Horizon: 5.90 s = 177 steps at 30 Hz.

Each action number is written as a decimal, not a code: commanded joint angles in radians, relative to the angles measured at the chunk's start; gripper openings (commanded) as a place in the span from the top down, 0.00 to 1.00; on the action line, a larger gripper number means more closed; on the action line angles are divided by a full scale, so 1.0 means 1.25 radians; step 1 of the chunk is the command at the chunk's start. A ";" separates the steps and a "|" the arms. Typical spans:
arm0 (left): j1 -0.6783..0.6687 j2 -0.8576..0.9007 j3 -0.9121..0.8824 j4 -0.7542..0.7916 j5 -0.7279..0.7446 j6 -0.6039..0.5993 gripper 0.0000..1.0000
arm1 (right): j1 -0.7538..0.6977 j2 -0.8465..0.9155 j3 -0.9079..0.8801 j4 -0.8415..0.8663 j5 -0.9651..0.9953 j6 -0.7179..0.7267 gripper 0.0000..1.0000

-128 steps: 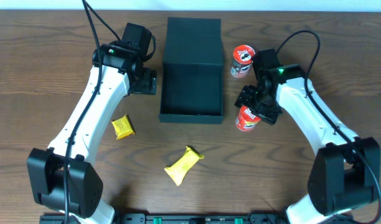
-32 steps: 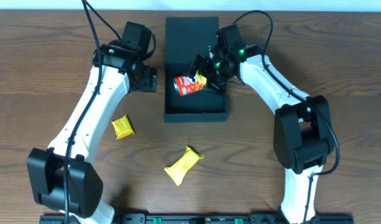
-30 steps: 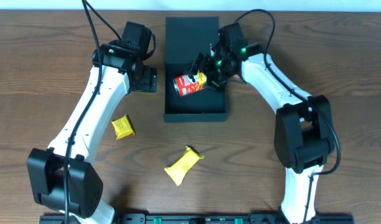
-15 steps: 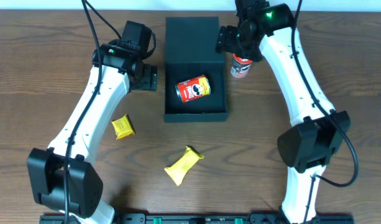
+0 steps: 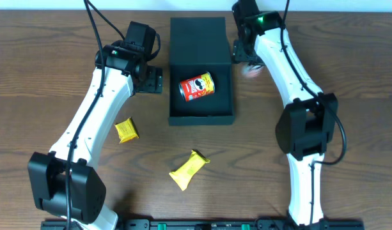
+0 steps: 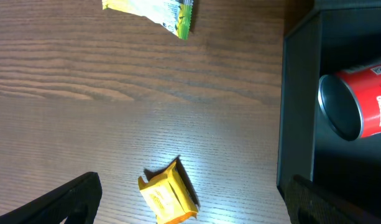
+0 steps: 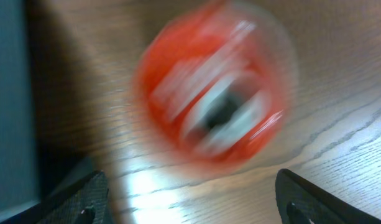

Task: Pack container
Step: 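Move the right gripper to the back red Pringles can and grasp it, then lift the second can and carry it toward the box, then lower the second can into the box beside the first and release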

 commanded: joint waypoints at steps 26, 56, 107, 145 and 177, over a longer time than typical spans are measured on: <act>0.001 0.008 0.010 0.028 0.012 -0.006 0.05 | -0.298 0.002 0.115 0.127 -0.313 0.001 0.07; 0.001 0.008 0.010 0.035 0.012 -0.006 0.05 | -0.282 0.072 0.114 0.255 -0.276 0.055 0.01; 0.001 0.008 0.010 0.033 0.012 -0.006 0.05 | -0.273 0.139 0.114 0.232 -0.339 0.070 0.29; 0.001 0.008 0.010 0.000 0.018 -0.006 0.05 | -0.204 -0.040 0.114 -0.153 -0.776 0.001 0.31; 0.001 0.008 0.010 -0.005 0.039 -0.009 0.05 | 0.016 -0.040 -0.099 -0.157 -1.007 0.050 0.33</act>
